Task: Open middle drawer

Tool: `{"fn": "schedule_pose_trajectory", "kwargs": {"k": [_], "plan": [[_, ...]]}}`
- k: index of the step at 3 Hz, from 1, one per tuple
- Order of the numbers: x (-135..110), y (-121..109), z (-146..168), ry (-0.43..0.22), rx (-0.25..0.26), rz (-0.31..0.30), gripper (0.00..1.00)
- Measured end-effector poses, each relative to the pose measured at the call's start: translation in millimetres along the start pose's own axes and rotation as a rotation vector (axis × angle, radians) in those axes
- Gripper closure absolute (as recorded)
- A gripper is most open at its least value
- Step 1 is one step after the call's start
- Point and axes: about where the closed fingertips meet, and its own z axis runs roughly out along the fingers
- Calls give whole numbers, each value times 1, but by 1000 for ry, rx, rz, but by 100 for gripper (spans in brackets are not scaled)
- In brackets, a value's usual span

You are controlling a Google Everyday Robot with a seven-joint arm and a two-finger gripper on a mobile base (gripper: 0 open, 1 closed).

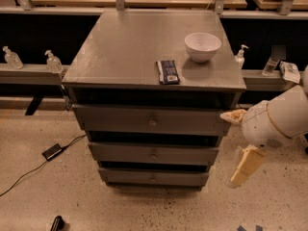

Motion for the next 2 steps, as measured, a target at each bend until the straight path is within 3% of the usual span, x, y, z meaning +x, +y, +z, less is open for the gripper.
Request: {"fn": "schedule_pose_trajectory", "kwargs": {"k": [1,2], "plan": [[15,27,88,-139,-82,15,0],[24,31,162,-299,-51,-23,0]]}}
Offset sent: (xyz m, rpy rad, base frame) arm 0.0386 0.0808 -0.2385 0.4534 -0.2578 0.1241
